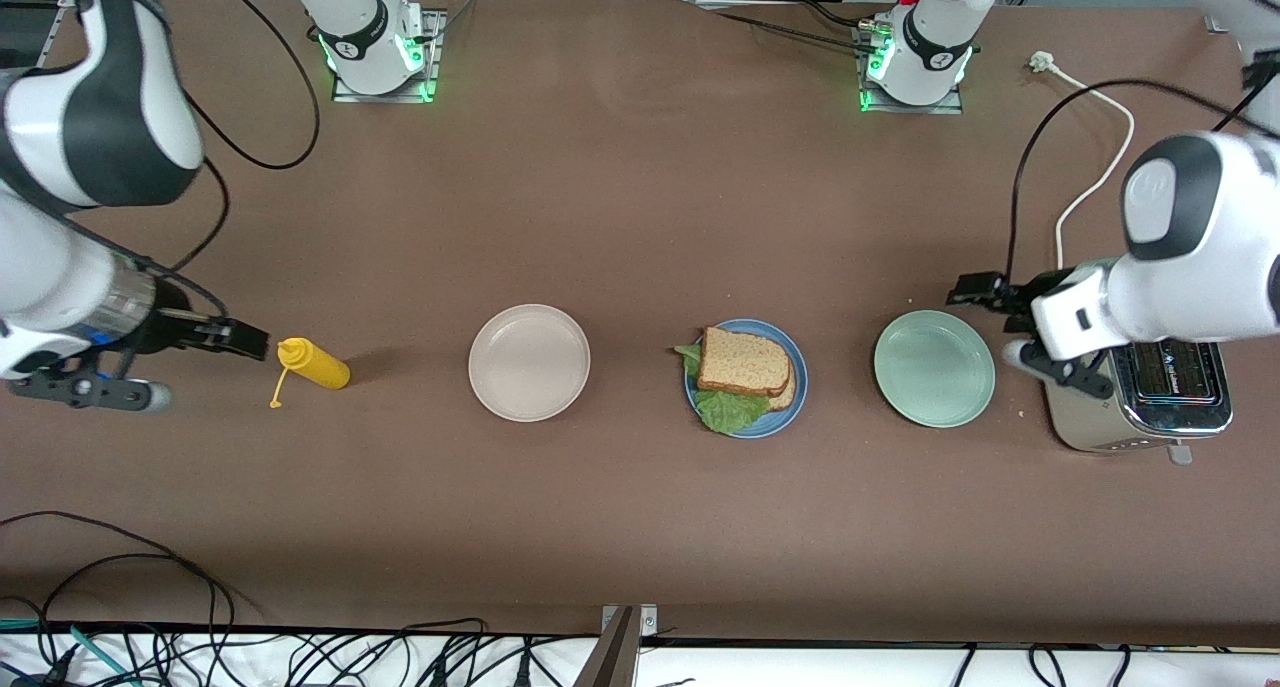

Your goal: Make sandwich in blue plate with both arms

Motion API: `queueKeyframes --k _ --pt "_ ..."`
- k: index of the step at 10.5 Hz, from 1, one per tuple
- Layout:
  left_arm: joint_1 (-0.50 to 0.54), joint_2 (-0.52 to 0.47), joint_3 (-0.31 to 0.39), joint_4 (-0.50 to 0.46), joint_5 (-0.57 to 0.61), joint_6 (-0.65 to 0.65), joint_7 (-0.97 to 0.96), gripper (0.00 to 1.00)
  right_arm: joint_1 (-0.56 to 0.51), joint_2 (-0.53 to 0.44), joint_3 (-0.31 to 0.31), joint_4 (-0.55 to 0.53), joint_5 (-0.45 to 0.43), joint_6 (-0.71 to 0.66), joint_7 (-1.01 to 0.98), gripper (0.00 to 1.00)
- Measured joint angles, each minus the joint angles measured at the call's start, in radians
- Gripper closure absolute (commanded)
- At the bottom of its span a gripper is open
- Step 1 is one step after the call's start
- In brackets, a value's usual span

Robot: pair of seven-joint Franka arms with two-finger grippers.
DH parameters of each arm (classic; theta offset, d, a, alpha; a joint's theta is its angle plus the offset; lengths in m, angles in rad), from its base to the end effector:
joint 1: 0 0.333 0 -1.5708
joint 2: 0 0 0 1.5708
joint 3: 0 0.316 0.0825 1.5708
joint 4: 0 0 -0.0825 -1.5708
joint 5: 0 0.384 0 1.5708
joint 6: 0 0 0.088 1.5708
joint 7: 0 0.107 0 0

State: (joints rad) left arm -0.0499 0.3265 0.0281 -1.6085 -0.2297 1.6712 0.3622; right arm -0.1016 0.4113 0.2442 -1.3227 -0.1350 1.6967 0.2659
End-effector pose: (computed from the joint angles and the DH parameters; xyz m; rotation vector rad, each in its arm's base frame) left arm 0.6249 -0.0376 0.4222 2.8287 -0.4721 -0.3216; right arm 0.6750 0.0536 0.5047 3.0945 -0.1906 -0.0276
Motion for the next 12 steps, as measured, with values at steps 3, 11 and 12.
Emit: queueKeyframes --k 3,11,12 --pt "0.0 -0.161 0.0 -0.031 0.129 -0.087 -0.021 0.0 -0.065 -0.088 0.027 -0.064 -0.002 -0.049 -0.068 0.0" --pt "-0.007 -0.323 -0.041 0.075 0.256 -0.337 -0.308 0.0 -0.122 -0.206 0.042 -0.16 -0.003 -0.056 -0.074 0.0" --pt "-0.008 -0.323 -0.052 0.079 0.256 -0.342 -0.365 0.0 -0.123 -0.206 0.046 -0.161 0.017 -0.056 -0.074 0.0"
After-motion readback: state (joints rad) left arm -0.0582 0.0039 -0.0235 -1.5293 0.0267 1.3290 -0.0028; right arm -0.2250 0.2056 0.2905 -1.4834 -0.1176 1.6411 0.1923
